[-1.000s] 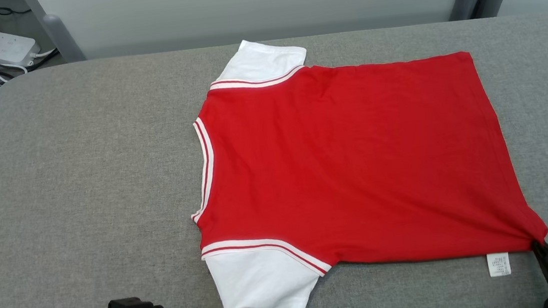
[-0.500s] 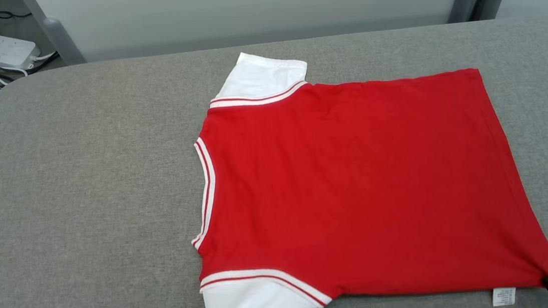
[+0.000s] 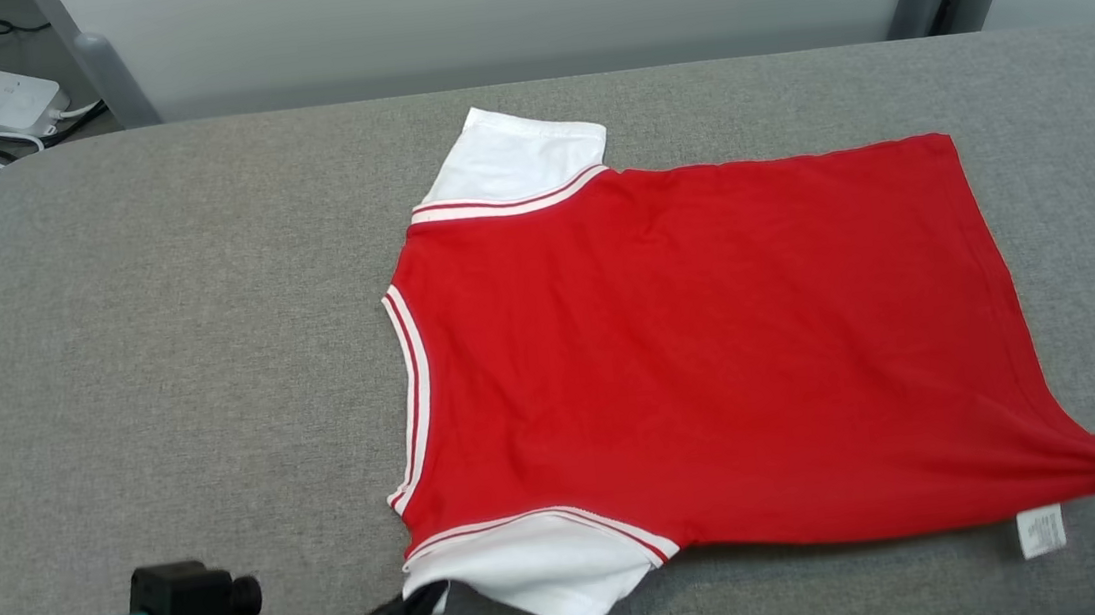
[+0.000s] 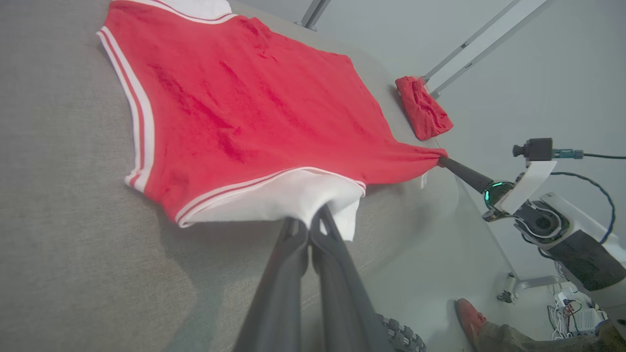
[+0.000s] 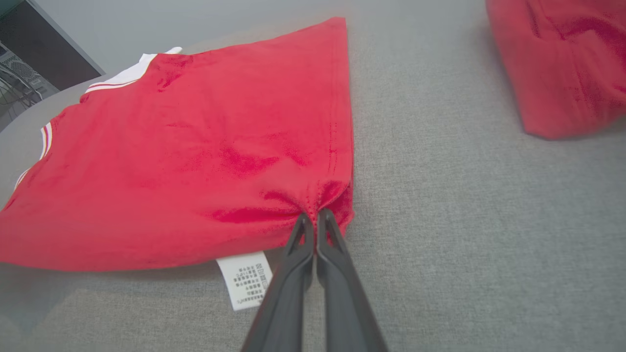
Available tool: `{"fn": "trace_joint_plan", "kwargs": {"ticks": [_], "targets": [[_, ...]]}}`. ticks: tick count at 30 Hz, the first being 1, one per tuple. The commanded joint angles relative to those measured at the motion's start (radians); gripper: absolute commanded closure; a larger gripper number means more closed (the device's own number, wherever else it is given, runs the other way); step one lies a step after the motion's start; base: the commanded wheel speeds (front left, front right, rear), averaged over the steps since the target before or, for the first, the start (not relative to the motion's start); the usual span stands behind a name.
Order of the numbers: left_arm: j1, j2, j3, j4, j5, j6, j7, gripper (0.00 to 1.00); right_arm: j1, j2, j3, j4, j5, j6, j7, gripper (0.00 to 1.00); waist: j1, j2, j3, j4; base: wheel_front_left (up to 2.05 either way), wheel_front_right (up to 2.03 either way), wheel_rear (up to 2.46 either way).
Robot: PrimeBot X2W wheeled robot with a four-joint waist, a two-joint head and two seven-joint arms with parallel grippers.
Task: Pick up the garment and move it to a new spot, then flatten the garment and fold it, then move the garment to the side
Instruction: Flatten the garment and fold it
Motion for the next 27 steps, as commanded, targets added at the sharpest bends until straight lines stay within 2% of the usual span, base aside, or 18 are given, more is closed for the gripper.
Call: {"fn": "trace_joint_plan", "kwargs": {"ticks": [1,10,18,27], "targets": [[-0.084,0.003,0.042,-0.004,0.001,-0.018,-0.018,1.0,-0.049,-0.035,0.001,-0.023,-0.013,0.003,0.015,1.0,0.0,0.0,0.003,0.0,0.0,0.0,0.0],[-0.276,-0.034,0.013,0.14,0.044,-0.074,-0.084,1.0,-0.231,-0.015,0.02,0.075,-0.044,0.003,0.101,1.0,0.0,0.0,0.042,0.012,0.0,0.0,0.0],[-0.415,-0.057,-0.034,0.28,0.05,-0.096,-0.137,1.0,-0.375,-0.001,0.062,0.2,-0.05,0.003,0.089,1.0,0.0,0.0,0.075,0.019,0.0,0.0,0.0],[-0.587,-0.069,-0.119,0.484,0.018,-0.101,-0.22,1.0,-0.529,0.009,0.17,0.354,-0.025,0.003,0.045,1.0,0.0,0.0,0.116,0.021,0.0,0.0,0.0]]}}
